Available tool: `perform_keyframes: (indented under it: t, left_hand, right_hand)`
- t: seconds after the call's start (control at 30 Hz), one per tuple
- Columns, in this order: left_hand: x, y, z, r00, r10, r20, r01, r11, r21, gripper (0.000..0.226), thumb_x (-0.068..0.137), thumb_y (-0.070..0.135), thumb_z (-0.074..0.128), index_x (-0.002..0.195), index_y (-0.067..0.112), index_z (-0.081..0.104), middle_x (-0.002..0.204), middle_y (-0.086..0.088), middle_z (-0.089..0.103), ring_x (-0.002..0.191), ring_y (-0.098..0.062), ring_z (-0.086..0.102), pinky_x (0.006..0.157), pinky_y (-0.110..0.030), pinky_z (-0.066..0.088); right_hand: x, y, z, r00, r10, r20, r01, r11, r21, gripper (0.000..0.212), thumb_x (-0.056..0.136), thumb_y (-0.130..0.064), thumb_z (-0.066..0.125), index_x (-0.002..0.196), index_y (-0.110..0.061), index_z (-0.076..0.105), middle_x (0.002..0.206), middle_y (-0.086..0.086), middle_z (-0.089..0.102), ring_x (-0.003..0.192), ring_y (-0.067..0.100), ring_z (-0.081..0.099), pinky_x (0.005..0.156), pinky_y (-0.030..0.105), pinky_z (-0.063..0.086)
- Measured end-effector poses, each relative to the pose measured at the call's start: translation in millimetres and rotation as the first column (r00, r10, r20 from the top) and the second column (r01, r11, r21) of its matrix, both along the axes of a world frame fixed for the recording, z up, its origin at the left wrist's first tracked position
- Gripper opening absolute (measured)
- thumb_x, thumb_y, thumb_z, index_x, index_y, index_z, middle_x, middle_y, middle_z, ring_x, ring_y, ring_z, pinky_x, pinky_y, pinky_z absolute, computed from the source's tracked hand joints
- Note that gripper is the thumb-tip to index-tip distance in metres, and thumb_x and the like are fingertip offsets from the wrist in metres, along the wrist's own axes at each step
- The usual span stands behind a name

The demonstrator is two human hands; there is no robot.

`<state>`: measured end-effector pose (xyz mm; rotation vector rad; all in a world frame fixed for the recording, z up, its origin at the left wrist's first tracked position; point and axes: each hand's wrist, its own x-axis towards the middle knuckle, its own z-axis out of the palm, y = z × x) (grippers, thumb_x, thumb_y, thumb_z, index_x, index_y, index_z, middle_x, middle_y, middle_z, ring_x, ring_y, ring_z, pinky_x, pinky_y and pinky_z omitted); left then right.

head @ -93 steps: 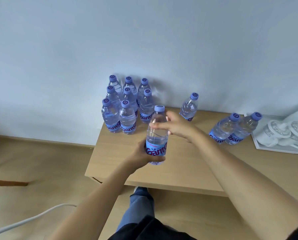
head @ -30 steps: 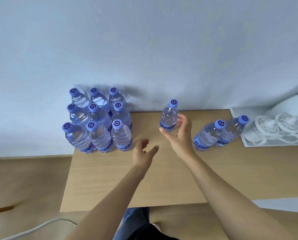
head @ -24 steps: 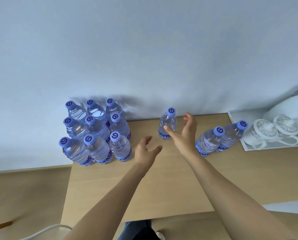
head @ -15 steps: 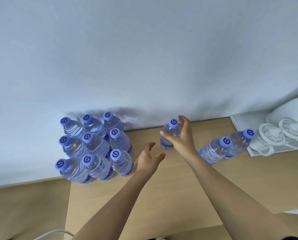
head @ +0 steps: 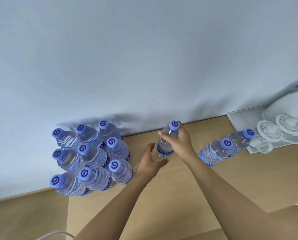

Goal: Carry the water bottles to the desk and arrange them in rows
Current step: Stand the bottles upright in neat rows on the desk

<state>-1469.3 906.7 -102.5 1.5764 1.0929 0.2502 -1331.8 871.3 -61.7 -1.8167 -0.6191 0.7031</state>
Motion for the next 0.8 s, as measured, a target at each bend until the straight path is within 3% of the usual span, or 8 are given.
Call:
perform_keyframes:
  t: [0.07,0.1,0.23,0.37,0.47,0.6,0.73,0.8]
  left_hand:
    - [2,-3,8,0.997,-0.015,0.071,0.013,1.0,0.021,0.071,0.068,0.022,0.085,0.124,0.036,0.045,0.121,0.018,0.055,0.107,0.017,0.05,0.08,-0.003,0.039]
    - [3,-6,10,0.993,-0.028,0.11,0.024,0.999,0.036,0.073,0.065,0.021,0.087,0.122,0.038,0.044,0.12,0.017,0.057,0.107,0.015,0.053,0.081,-0.005,0.043]
    - [9,-25,25,0.969,-0.014,0.248,-0.014,0.994,0.112,0.093,0.058,0.026,0.091,0.133,0.026,0.038,0.128,0.009,0.058,0.117,-0.01,0.058,0.093,-0.036,0.053]
    - [4,-42,44,0.946,0.117,0.304,-0.162,0.978,0.128,0.072,0.056,0.028,0.089,0.109,0.045,0.044,0.103,0.02,0.068,0.092,-0.004,0.068,0.074,-0.032,0.057]
    - [-5,-52,59,0.949,0.122,0.292,-0.154,0.984,0.09,0.061,0.055,0.023,0.085,0.102,0.037,0.049,0.089,0.014,0.07,0.079,-0.012,0.069,0.066,-0.038,0.059]
    - [-20,-62,88,0.946,0.041,0.322,-0.05,0.999,0.021,0.051,0.059,0.013,0.084,0.098,0.024,0.052,0.076,-0.001,0.068,0.059,-0.02,0.065,0.049,-0.031,0.051]
    - [-37,-67,120,0.923,-0.119,0.366,0.125,0.992,0.007,0.039,0.061,0.01,0.082,0.092,0.016,0.058,0.073,-0.002,0.067,0.061,-0.017,0.061,0.051,-0.028,0.048]
    - [-47,-70,134,0.909,-0.165,0.383,0.181,0.983,-0.007,0.04,0.058,0.015,0.084,0.092,0.016,0.062,0.079,0.004,0.07,0.07,-0.012,0.064,0.06,-0.026,0.052]
  right_hand:
    - [-2,-3,12,1.0,-0.011,-0.004,0.011,1.0,0.012,0.035,0.073,-0.034,0.084,0.089,-0.012,0.063,0.084,0.004,0.07,0.082,0.016,0.067,0.072,0.03,0.052]
    - [-5,-3,20,1.0,-0.017,0.002,0.017,1.0,0.014,0.038,0.07,-0.039,0.083,0.088,-0.012,0.062,0.082,0.005,0.07,0.081,0.018,0.068,0.074,0.034,0.052]
    - [-18,-7,56,0.992,-0.081,0.099,0.087,0.995,-0.054,0.038,0.065,-0.057,0.073,0.078,-0.025,0.057,0.073,-0.009,0.065,0.075,0.009,0.065,0.066,0.027,0.048]
    - [-28,-18,89,0.973,-0.06,0.222,0.087,0.989,-0.116,0.039,0.071,-0.06,0.068,0.076,-0.023,0.055,0.072,-0.01,0.063,0.071,0.001,0.06,0.06,0.02,0.037]
    - [-32,-29,108,0.966,0.03,0.258,0.005,0.991,-0.131,0.048,0.076,-0.06,0.07,0.073,-0.014,0.054,0.063,-0.007,0.058,0.066,0.012,0.061,0.058,0.026,0.042]
    - [-33,-45,125,0.98,0.117,0.16,-0.107,0.992,-0.067,0.044,0.076,-0.056,0.076,0.073,-0.018,0.054,0.068,-0.007,0.058,0.069,0.014,0.061,0.067,0.029,0.047]
    - [-33,-60,147,0.956,0.294,-0.004,-0.291,0.948,0.129,0.032,0.081,-0.037,0.079,0.085,-0.01,0.062,0.073,-0.009,0.065,0.067,0.006,0.064,0.065,0.019,0.049]
    - [-32,-70,155,0.903,0.421,-0.087,-0.386,0.883,0.266,0.034,0.077,-0.034,0.08,0.093,-0.008,0.065,0.088,0.001,0.071,0.079,0.013,0.069,0.071,0.025,0.056]
